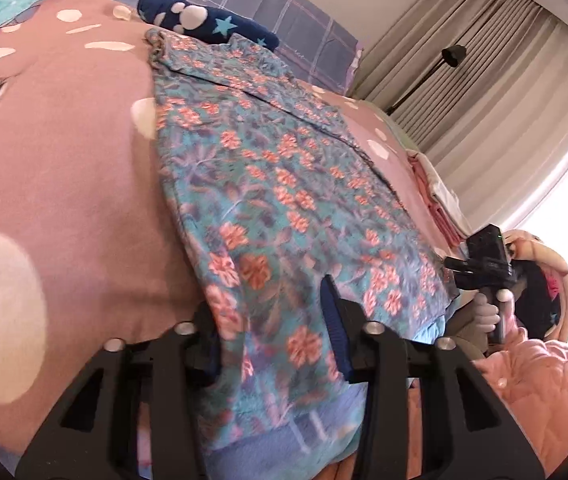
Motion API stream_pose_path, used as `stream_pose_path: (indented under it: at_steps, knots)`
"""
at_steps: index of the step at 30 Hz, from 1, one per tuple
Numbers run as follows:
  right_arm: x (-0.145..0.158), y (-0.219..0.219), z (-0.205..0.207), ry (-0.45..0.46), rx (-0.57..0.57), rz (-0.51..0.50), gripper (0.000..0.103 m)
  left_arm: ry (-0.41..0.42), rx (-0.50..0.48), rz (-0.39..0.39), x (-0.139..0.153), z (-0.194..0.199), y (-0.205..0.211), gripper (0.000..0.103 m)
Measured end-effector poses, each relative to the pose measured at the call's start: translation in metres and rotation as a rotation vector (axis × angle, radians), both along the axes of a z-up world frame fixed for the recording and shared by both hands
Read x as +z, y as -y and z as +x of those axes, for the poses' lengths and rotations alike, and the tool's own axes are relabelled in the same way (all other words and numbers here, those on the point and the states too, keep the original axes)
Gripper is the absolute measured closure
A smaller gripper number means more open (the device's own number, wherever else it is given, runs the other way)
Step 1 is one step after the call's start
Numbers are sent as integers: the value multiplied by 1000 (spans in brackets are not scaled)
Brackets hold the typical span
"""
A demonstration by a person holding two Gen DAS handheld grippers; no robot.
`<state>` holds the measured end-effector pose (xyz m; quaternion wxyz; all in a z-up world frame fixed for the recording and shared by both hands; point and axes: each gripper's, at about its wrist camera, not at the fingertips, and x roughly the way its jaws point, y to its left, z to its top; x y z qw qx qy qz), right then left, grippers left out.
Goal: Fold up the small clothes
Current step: 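Grasp the shirt hem with both grippers and lift it toward the collar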
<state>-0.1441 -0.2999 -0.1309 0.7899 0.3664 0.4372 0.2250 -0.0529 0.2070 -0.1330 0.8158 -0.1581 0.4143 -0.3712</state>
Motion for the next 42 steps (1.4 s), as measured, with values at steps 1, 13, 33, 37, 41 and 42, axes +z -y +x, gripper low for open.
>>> stream_pose_path:
  at_steps: [1,13,33,37,41,42]
  knots:
    - [-2,-2,7,0,-15,17,99,-5,1,2,0,1,3,96]
    - [117,5,-13,440,-96,77,99,416,49,-238,133,-32,10,100]
    - [140,29,13,515,-290,-92,98,324,216,-256,134,35,16,100]
    - [147,31,62,500,-301,-148,96,343,216,-183,149,74,32,100]
    - [143,41,130,445,-303,-170,96,310,231,-142,153,125,43,100]
    - [139,45,147,425,-304,-161,96,301,237,-128,150,138,46,100]
